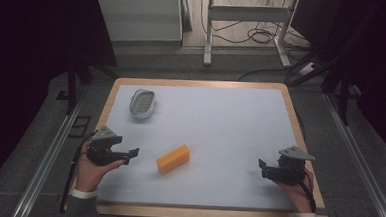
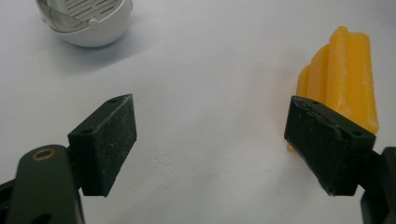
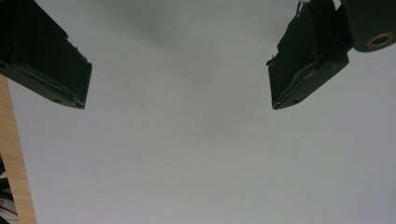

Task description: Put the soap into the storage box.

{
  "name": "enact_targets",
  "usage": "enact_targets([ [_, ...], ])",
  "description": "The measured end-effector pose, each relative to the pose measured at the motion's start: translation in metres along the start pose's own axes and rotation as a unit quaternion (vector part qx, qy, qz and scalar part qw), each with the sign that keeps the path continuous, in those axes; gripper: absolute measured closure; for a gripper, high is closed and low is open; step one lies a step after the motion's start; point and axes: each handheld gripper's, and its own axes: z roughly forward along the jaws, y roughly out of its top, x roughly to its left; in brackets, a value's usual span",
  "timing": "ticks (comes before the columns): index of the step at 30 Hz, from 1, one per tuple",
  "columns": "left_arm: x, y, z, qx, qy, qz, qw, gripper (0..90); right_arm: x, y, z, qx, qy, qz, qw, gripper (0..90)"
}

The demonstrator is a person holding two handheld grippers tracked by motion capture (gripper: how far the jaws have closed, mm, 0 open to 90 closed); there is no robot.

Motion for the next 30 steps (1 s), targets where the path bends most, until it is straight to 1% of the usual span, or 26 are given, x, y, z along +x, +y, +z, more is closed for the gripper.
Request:
enact_targets([
  [5, -0.008, 0.006, 0.0, 0.001, -0.01, 0.016, 0.9998, 17.7, 0.001, -0.001, 0.0, 0.003, 0.002, -0.001, 1.0, 6.2],
  [10, -0.011, 0.011, 0.002, 0.001, -0.014, 0.022, 0.9997, 17.7, -0.001, -0.001, -0.001, 0.004, -0.002, 0.002, 1.0, 6.2],
  [13, -0.013, 0.012, 0.002, 0.005, -0.016, 0.029, 0.9994, 17.7, -0.002, -0.001, -0.002, 0.003, -0.003, 0.003, 1.0, 6.2],
  [16, -0.014, 0.015, 0.003, 0.007, -0.021, 0.028, 0.9994, 17.6, -0.003, -0.001, -0.002, 0.003, -0.004, 0.004, 1.0, 6.2],
  [17, -0.015, 0.016, 0.003, 0.006, -0.027, 0.025, 0.9993, 17.6, -0.003, -0.001, -0.002, 0.004, -0.004, 0.004, 1.0, 6.2],
  [19, -0.017, 0.019, 0.002, 0.005, -0.036, 0.026, 0.999, 17.6, -0.003, -0.001, -0.002, 0.004, -0.005, 0.005, 1.0, 6.2],
  [23, -0.025, 0.026, 0.002, 0.008, -0.043, 0.034, 0.9984, 17.7, -0.004, -0.002, -0.002, 0.005, -0.006, 0.006, 1.0, 6.2],
  [28, -0.033, 0.034, 0.003, 0.011, -0.045, 0.053, 0.9975, 17.6, -0.004, -0.002, -0.003, 0.005, -0.006, 0.005, 1.0, 6.2],
  [30, -0.036, 0.035, 0.003, 0.009, -0.046, 0.056, 0.9973, 18.0, -0.004, -0.002, -0.003, 0.004, -0.006, 0.004, 1.0, 6.2],
])
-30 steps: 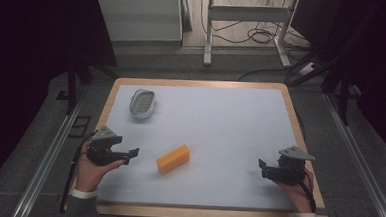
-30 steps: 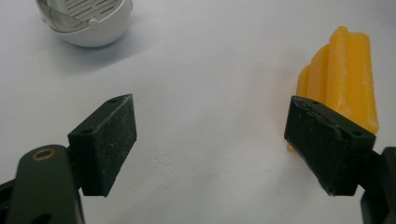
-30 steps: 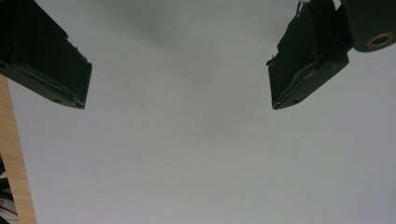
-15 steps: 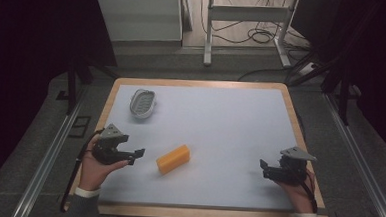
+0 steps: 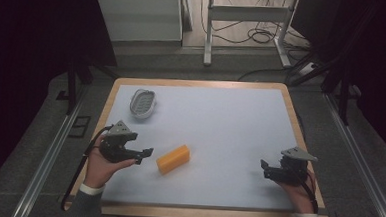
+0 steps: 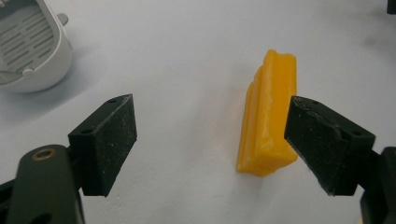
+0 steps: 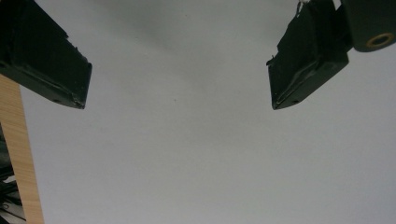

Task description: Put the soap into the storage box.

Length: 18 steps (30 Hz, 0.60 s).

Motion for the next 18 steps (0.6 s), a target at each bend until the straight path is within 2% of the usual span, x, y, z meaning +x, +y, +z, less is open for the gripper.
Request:
enact_targets([
  [6, -0.005, 0.005, 0.002, 0.008, -0.004, 0.009, 0.9999, 18.0, 0.0, 0.0, -0.001, 0.0, -0.001, -0.001, 1.0, 6.2],
  [10, -0.01, 0.009, 0.009, 0.021, -0.006, 0.021, 0.9995, 18.0, -0.001, 0.0, -0.001, 0.001, -0.003, -0.001, 1.0, 6.2],
  [18, -0.016, 0.016, 0.019, 0.036, -0.014, 0.032, 0.9988, 18.1, -0.001, -0.001, 0.0, 0.006, -0.006, 0.0, 1.0, 6.2],
])
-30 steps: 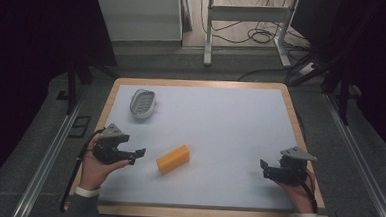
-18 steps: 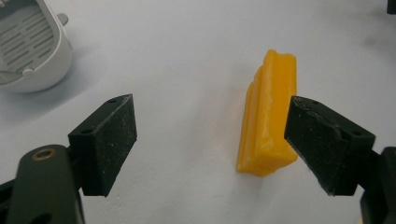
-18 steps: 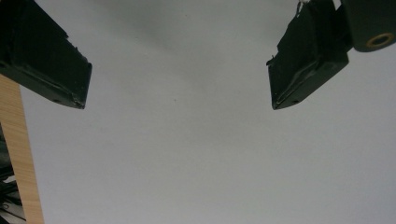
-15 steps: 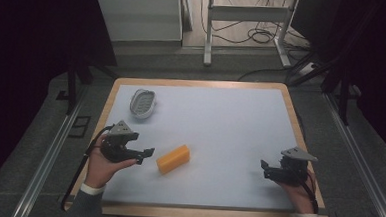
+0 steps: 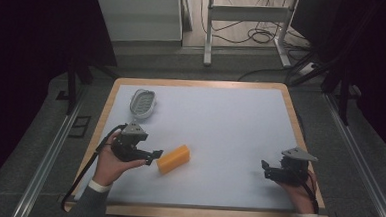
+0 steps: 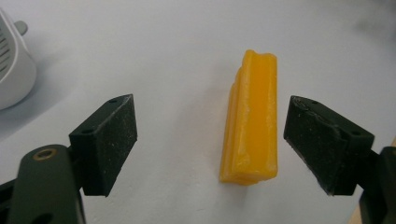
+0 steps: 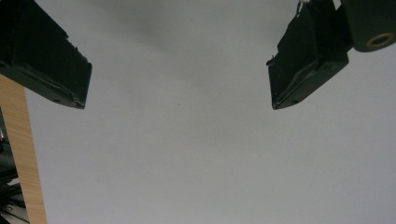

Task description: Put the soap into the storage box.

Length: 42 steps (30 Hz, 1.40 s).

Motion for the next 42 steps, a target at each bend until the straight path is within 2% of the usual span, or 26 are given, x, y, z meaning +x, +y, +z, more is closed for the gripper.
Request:
enact_targets([
  [15, -0.007, 0.003, 0.019, 0.019, -0.023, 0.004, 0.9995, 18.1, -0.002, -0.002, 0.002, 0.005, -0.004, 0.002, 1.0, 6.2],
  [24, -0.018, 0.009, 0.036, 0.044, -0.031, 0.024, 0.9982, 18.0, -0.001, -0.001, 0.001, 0.006, -0.004, 0.001, 1.0, 6.2],
  [31, -0.021, 0.01, 0.054, 0.063, -0.03, 0.019, 0.9974, 18.0, -0.002, -0.002, 0.002, 0.008, -0.006, 0.002, 1.0, 6.2],
  [34, -0.022, 0.01, 0.063, 0.074, -0.034, 0.015, 0.9966, 18.4, -0.002, -0.002, 0.001, 0.007, -0.006, 0.002, 1.0, 6.2],
  [42, -0.025, 0.007, 0.085, 0.105, -0.036, 0.019, 0.9936, 24.2, -0.002, -0.002, 0.002, 0.012, -0.011, 0.002, 0.9999, 6.2],
])
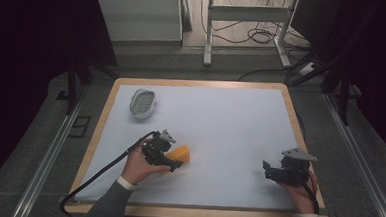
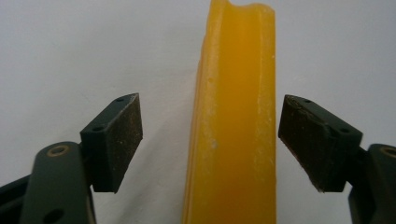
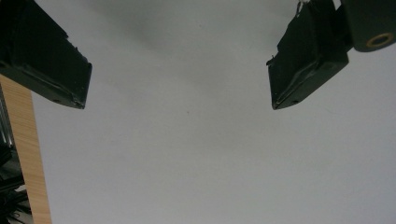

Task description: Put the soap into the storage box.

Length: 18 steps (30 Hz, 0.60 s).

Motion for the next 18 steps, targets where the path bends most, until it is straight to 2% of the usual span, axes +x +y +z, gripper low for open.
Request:
enact_targets([
  [6, -0.001, 0.0, 0.011, 0.018, -0.006, -0.004, 0.9998, 34.8, 0.0, -0.001, 0.001, 0.003, -0.002, -0.001, 1.0, 6.2],
  [11, 0.0, 0.0, 0.015, 0.032, -0.007, -0.011, 0.9994, 50.4, 0.0, -0.001, 0.002, 0.004, -0.003, -0.002, 1.0, 6.2],
  [12, 0.0, 0.001, 0.016, 0.031, -0.016, -0.013, 0.9993, 53.5, 0.0, -0.001, 0.002, 0.005, -0.004, -0.002, 1.0, 6.2],
  [13, 0.0, 0.001, 0.016, 0.03, -0.015, -0.012, 0.9993, 56.8, 0.0, -0.001, 0.002, 0.006, -0.005, -0.002, 1.0, 6.2],
  [18, 0.0, 0.001, 0.014, 0.025, -0.01, -0.015, 0.9995, 60.0, 0.0, -0.001, 0.002, 0.008, -0.006, -0.002, 0.9999, 6.2],
])
